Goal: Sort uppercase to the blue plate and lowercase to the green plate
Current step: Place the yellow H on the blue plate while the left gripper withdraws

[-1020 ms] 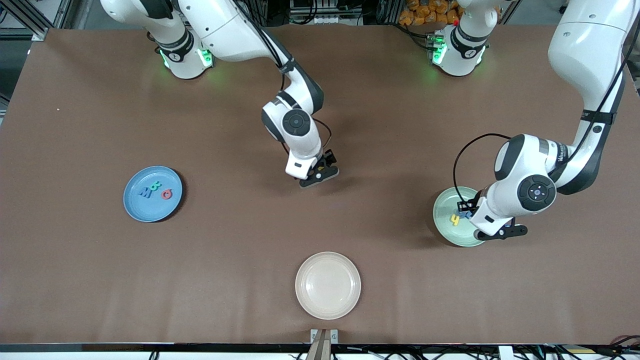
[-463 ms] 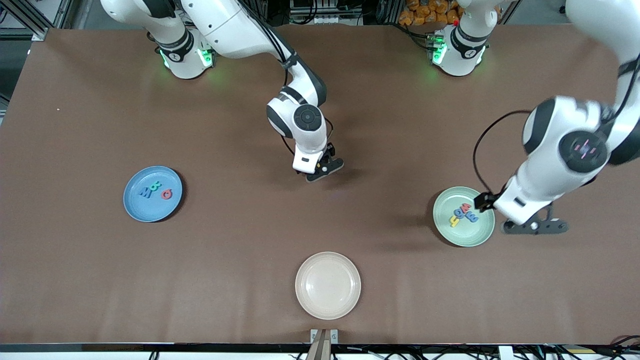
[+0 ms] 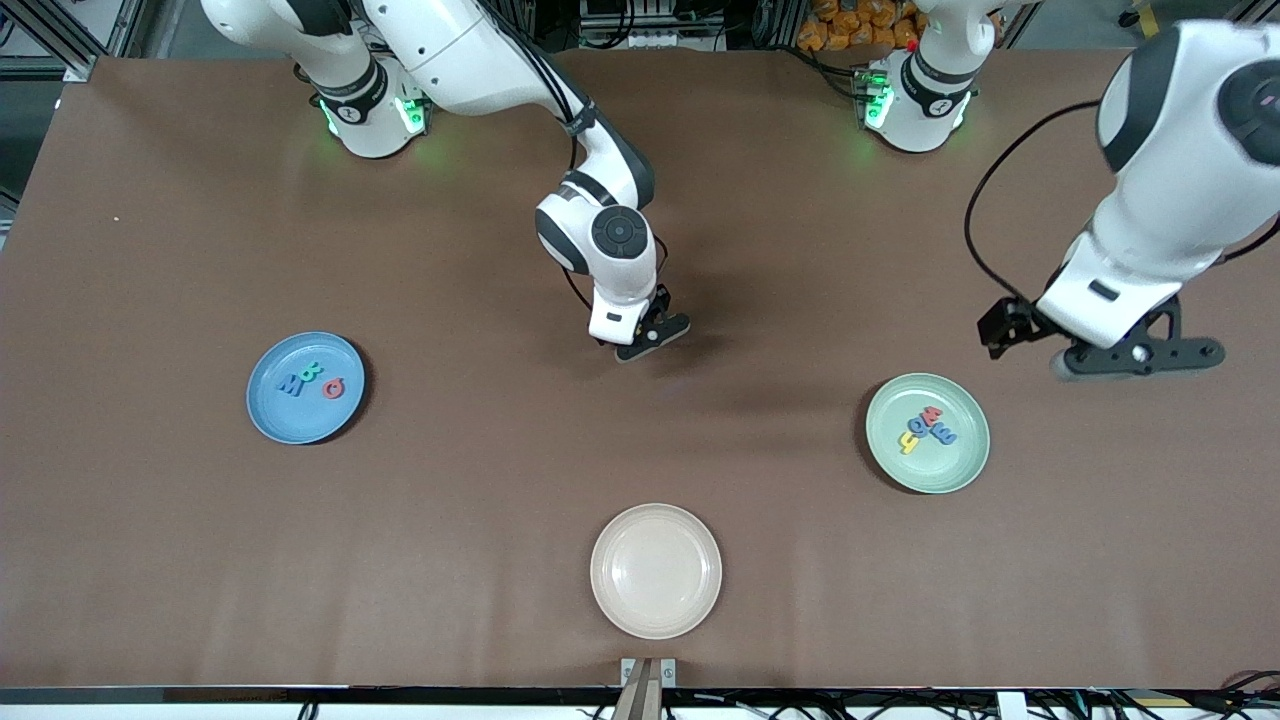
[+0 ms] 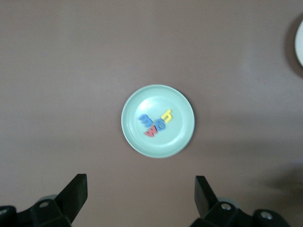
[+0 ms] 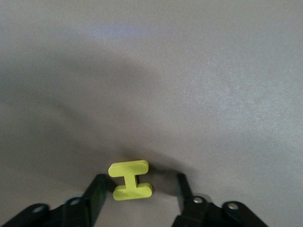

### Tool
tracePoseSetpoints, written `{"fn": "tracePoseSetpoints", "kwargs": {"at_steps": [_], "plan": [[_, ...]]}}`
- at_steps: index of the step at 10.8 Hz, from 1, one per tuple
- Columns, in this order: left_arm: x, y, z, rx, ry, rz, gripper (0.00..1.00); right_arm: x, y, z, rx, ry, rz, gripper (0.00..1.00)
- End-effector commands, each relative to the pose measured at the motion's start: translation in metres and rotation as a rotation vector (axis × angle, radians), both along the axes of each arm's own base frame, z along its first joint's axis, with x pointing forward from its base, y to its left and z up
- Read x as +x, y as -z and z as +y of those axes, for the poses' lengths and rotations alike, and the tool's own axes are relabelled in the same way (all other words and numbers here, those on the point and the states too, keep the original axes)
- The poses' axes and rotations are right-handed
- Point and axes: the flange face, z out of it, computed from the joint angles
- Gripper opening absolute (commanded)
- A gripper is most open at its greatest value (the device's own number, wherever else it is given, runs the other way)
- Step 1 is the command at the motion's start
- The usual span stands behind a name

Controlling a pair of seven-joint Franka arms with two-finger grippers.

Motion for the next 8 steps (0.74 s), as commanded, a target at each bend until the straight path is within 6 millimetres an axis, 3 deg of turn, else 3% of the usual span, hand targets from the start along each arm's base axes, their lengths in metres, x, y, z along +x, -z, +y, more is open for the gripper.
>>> {"fn": "tracePoseSetpoints", "kwargs": {"at_steps": [1,8], "plan": [[-0.021,-0.018,0.007,-0.011,0.001,0.024,1.00,0.001,-0.002,0.003,-0.002,0.002,-0.002,0.52],[-0.029,-0.030,0.017,-0.050,-0.029,0.032,1.00,0.005,-0.007,0.004,0.006,0.005,-0.006,0.31]]}}
